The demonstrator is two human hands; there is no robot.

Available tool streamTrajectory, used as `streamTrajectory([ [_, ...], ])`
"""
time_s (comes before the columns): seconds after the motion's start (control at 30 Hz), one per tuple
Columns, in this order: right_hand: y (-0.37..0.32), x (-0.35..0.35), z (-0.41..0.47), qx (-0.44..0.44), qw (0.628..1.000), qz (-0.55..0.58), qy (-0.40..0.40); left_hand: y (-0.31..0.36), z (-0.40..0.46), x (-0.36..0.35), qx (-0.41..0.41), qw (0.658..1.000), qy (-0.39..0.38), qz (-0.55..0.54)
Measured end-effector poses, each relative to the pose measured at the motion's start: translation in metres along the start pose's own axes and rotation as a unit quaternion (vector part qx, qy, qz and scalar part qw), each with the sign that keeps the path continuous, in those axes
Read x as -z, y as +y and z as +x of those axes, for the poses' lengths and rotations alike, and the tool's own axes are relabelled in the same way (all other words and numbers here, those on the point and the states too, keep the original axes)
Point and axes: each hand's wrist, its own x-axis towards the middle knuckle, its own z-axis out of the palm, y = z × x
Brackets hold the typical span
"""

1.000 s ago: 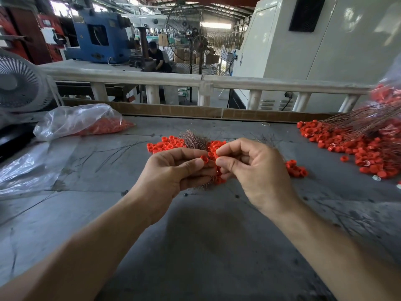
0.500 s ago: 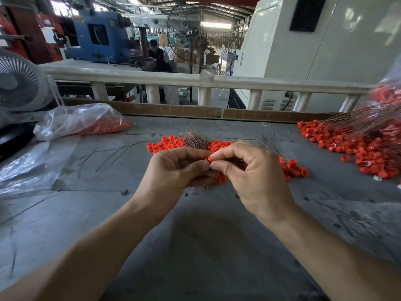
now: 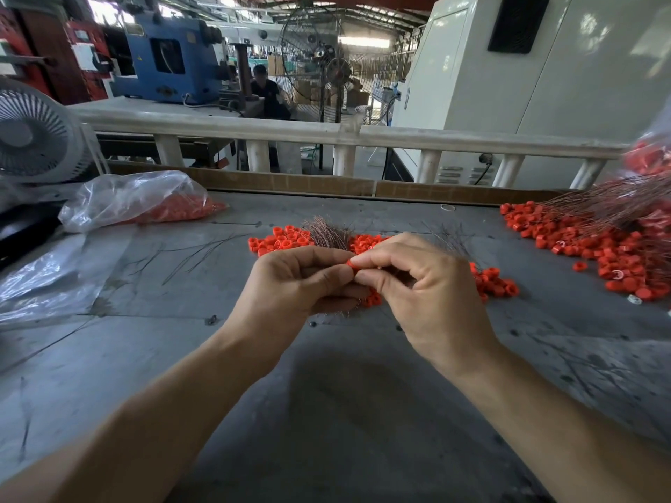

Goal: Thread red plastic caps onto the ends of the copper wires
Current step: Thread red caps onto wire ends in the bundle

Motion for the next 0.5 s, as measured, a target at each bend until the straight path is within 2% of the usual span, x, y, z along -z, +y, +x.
streamTrajectory([
  [0.27, -0.003, -0.011, -0.004, 0.082, 0.974, -0.206, 0.045, -0.001, 0.0, 0.002, 0.093, 0.987, -0.057, -0.12],
  [0.5, 0.001, -0.007, -0.003, 0.104, 0.972, -0.204, 0.058, 0.0, 0.0, 0.004, 0.112, 0.985, -0.065, -0.116],
])
